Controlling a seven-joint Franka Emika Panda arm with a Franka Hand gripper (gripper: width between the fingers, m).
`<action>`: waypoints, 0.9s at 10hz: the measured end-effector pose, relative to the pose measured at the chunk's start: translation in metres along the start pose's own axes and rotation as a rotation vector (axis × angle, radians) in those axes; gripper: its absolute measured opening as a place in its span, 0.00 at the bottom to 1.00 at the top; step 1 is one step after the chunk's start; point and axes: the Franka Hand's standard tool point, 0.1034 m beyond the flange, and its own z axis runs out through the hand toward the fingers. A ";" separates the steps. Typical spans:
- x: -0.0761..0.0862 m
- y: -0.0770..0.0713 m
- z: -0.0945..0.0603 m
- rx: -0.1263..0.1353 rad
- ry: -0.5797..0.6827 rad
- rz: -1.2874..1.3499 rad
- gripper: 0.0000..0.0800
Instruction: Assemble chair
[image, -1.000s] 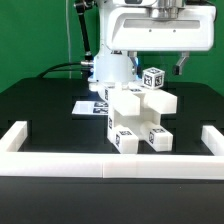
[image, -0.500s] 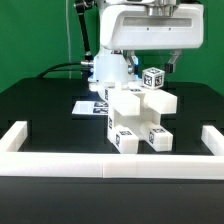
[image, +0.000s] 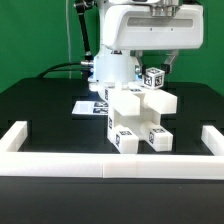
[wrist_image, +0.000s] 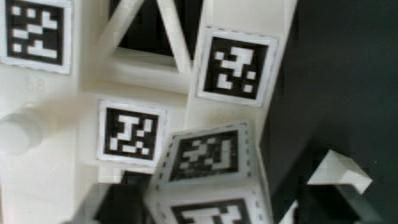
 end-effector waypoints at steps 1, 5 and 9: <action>0.000 0.000 0.000 0.000 0.000 0.000 0.36; 0.000 0.000 0.000 0.000 0.000 0.015 0.36; 0.000 0.005 0.000 -0.012 0.039 0.271 0.36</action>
Offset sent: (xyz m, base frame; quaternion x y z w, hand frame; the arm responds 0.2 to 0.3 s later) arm 0.0000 0.0000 0.0000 0.0000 0.0000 0.0400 0.9992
